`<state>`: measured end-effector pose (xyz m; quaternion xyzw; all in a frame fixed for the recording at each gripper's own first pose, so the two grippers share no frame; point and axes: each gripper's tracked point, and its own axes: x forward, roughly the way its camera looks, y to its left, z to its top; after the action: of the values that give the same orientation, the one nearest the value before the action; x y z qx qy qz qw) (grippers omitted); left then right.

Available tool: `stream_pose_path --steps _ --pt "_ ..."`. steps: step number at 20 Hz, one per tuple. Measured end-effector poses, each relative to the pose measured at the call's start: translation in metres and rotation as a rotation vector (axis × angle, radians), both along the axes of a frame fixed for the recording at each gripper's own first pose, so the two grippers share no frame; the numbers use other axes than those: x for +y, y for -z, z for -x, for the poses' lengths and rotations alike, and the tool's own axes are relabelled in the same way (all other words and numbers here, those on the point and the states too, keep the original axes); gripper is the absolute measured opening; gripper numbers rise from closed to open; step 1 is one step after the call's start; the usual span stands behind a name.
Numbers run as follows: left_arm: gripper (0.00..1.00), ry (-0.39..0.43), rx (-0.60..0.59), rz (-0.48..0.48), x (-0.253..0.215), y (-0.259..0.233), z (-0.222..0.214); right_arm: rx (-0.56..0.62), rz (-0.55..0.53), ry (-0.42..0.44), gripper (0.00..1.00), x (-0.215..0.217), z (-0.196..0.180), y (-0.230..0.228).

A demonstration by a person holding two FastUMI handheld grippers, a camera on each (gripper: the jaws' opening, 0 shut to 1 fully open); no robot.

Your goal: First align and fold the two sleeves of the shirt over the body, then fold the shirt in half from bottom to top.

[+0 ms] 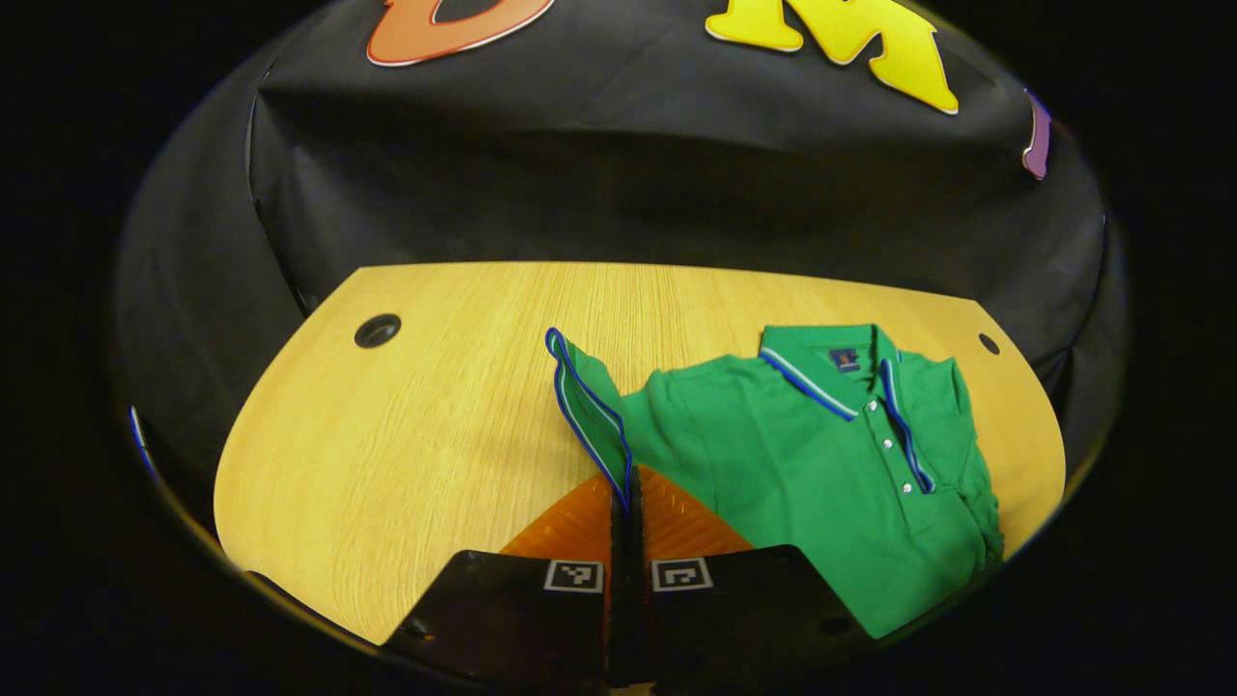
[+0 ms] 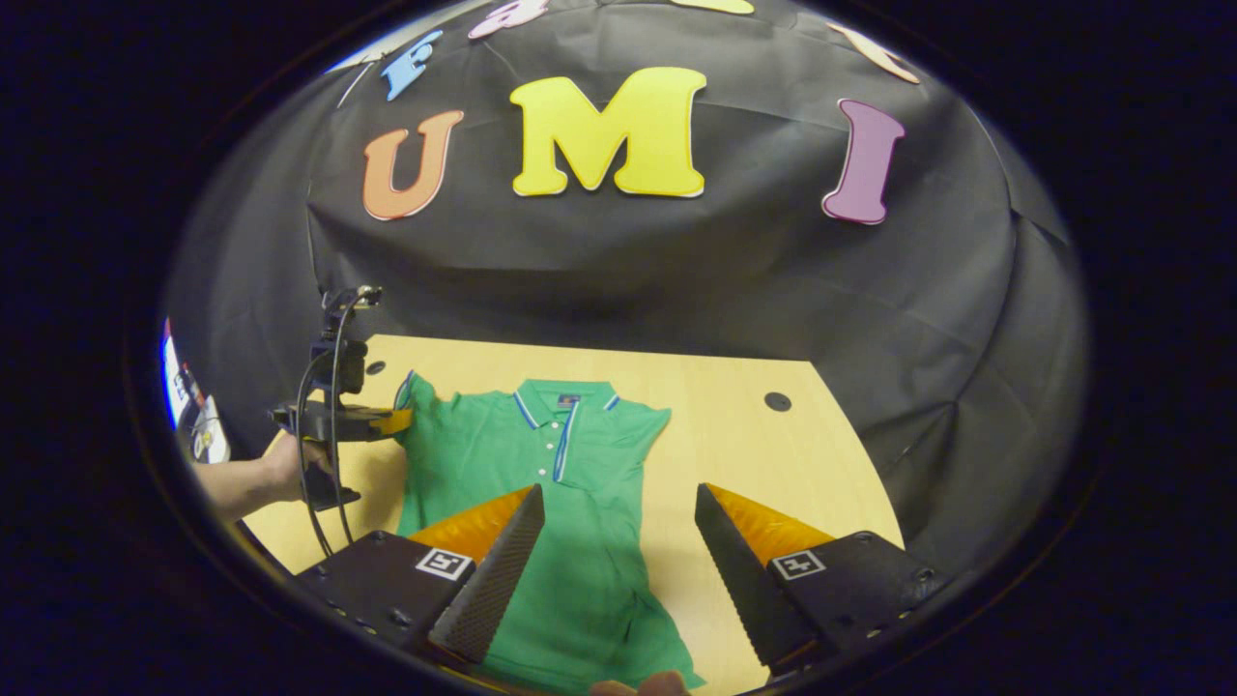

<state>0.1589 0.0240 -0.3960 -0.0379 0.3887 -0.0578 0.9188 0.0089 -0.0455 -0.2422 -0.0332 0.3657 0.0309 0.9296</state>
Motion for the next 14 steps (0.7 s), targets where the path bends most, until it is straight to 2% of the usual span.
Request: stream_pose_path --steps 3,7,14 --pt "0.06 0.012 0.0 0.002 -0.02 -0.02 -0.002 -0.016 -0.007 -0.009 0.96 -0.001 -0.001 -0.006" --pt "0.06 0.059 0.008 0.006 -0.073 -0.031 -0.006 -0.05 0.018 -0.006 0.98 -0.016 0.001 -0.017" --pt "0.06 0.17 0.009 -0.002 -0.168 -0.023 -0.017 -0.056 0.063 0.101 0.96 -0.079 0.018 -0.024"
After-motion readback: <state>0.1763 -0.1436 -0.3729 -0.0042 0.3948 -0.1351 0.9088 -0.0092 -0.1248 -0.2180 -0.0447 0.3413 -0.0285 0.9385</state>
